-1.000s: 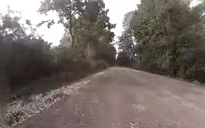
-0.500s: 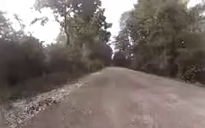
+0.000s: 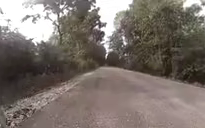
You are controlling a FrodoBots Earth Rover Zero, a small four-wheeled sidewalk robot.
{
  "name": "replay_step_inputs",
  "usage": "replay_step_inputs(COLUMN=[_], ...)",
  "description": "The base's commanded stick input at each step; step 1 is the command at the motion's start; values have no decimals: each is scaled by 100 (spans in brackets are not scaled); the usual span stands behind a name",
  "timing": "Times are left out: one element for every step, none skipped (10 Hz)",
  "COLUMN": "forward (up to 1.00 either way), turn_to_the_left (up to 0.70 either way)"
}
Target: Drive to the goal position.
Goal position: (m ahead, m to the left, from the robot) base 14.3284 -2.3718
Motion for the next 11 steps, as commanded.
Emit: replay_step_inputs(forward=[70, 70, 70, 70, 70, 70, 70, 70, 70, 70, 70], turn_to_the_left=[0, 0, 0, 0, 0, 0, 0, 0, -13, -9, -5])
